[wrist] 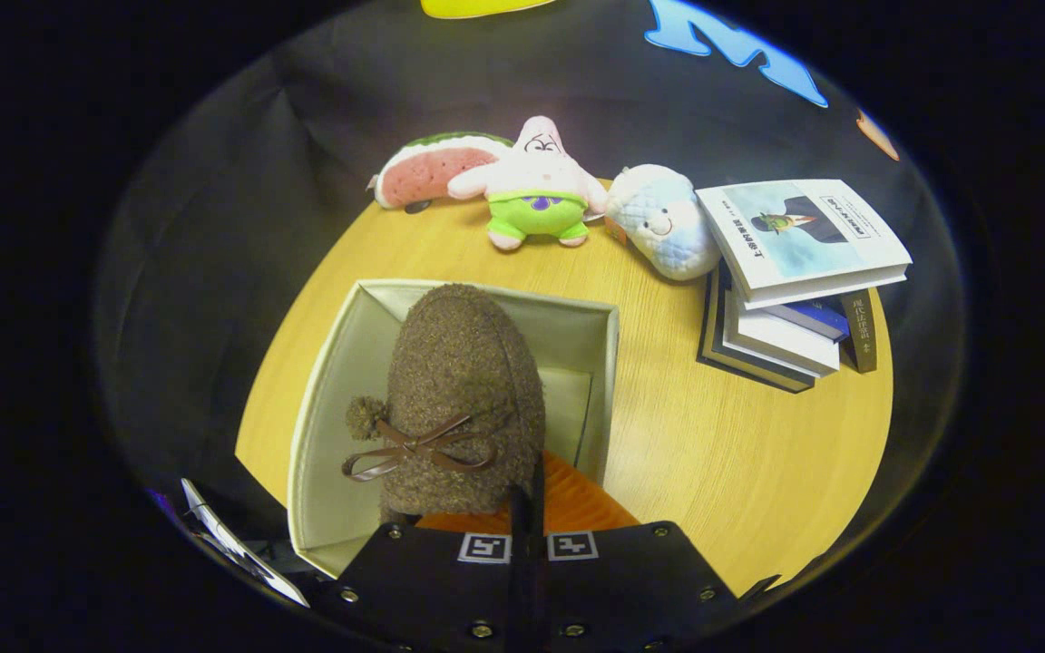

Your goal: Open the storage box then place both shoes into the box .Put the left shoe in first, then the right shoe, with the right side of both shoes facing outward in a uniform manner.

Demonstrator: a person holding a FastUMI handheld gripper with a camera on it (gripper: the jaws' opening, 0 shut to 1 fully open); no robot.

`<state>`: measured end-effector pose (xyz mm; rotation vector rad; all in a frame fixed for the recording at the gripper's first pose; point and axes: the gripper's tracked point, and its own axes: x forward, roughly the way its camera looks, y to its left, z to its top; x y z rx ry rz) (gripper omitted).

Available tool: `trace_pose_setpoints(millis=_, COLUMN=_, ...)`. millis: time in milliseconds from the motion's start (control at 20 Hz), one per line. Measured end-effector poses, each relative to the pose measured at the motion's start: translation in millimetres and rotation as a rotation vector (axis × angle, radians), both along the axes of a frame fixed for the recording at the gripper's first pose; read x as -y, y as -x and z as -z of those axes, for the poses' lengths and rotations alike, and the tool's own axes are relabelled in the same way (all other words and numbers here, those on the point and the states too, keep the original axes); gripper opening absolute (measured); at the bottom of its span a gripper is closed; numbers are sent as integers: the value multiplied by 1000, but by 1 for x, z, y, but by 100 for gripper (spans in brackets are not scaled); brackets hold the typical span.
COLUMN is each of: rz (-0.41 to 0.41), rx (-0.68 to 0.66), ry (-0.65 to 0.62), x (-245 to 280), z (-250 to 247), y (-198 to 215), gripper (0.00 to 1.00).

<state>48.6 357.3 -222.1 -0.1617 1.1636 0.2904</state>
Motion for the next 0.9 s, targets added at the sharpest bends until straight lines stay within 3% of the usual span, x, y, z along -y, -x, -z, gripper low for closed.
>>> trace_pose_setpoints(millis=350, rz=18, rx=1, ry=156, x=6, z=33, y=-7, gripper=1)
trace_pose_setpoints(millis=600, rz=-64, rx=72, ry=260, x=6, z=37, y=-11, gripper=5)
trace_pose_setpoints(millis=700, rz=-84, rx=72, ry=233, x=2, z=36, y=-7, gripper=13)
trace_pose_setpoints(millis=850, rz=-102, rx=139, ry=197, x=-3, z=13, y=-7, gripper=43)
trace_pose_setpoints(millis=900, rz=-108, rx=168, ry=179, x=-5, z=5, y=-4, gripper=47)
